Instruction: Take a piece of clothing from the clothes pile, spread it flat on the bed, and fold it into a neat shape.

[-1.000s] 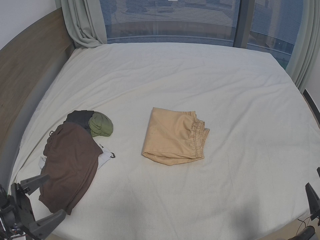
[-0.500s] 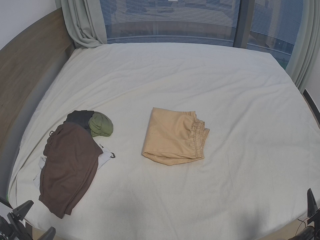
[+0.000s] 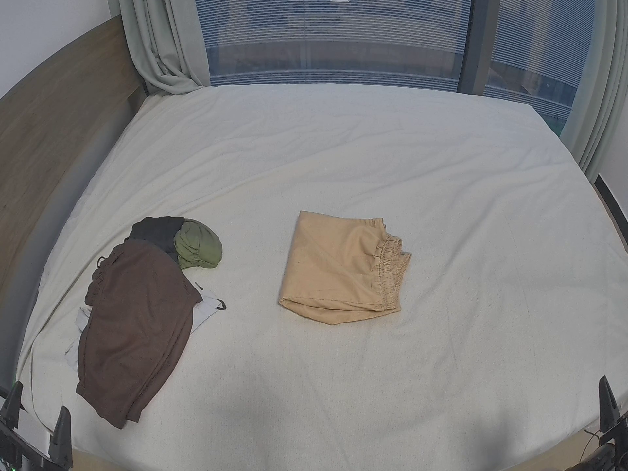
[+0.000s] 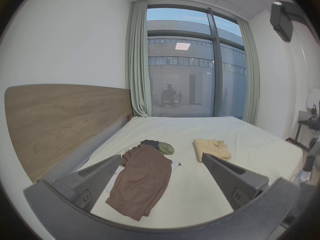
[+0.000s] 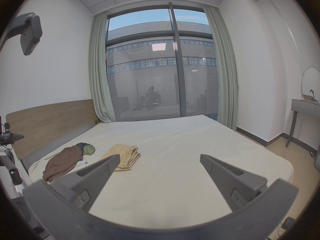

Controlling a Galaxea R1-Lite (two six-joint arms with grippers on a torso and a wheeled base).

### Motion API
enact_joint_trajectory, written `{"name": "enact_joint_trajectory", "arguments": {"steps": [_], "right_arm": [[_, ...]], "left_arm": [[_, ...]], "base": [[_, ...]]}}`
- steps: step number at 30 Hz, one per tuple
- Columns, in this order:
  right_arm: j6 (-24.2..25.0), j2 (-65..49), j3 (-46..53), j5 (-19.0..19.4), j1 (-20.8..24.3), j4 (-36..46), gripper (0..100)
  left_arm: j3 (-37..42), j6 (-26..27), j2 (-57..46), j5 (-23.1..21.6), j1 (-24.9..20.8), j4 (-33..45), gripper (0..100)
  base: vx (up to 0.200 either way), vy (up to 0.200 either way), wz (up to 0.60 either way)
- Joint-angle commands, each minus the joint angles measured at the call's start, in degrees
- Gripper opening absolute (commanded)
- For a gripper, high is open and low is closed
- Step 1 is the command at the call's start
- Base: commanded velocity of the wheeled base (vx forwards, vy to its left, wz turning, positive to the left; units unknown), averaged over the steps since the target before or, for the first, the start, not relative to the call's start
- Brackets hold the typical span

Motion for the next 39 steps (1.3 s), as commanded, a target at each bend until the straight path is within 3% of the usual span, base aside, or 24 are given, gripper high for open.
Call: {"name": "enact_joint_trajectory", "arguments": {"steps": [1,5,9,16,27,31,39], "right_arm": [[-0.88,-0.63,1.01,0.55,0.07,-0.02,100],[-2.11,-0.63,1.01,1.78,-0.01,-0.02,100],[-0.97,-0.63,1.01,1.52,0.16,0.16,100],[-1.15,-0.63,1.01,1.60,0.16,0.33,100],[-0.44,-0.63,1.01,1.95,0.07,0.25,100],[2.63,-0.63,1.01,1.95,0.16,0.42,100],[0.52,-0.63,1.01,2.13,-0.10,0.07,100]], "left_arm": [[0.48,2.80,-1.07,0.02,-0.09,1.37,100],[-0.57,3.15,-1.07,-1.65,-0.18,4.00,100],[0.84,3.50,-1.07,-5.17,-0.09,-0.57,100],[-0.66,3.94,-1.07,-2.53,0.09,4.00,100],[1.01,2.01,-1.07,-1.74,0.09,3.13,100],[1.01,1.92,-1.07,-1.56,-0.09,3.21,100],[1.01,2.27,-1.07,-1.56,-0.09,3.13,100]], "base": [[0.000,0.000,0.00],[0.000,0.000,0.00],[0.000,0.000,0.00],[0.000,0.000,0.00],[0.000,0.000,0.00],[0.000,0.000,0.00],[0.000,0.000,0.00]]}}
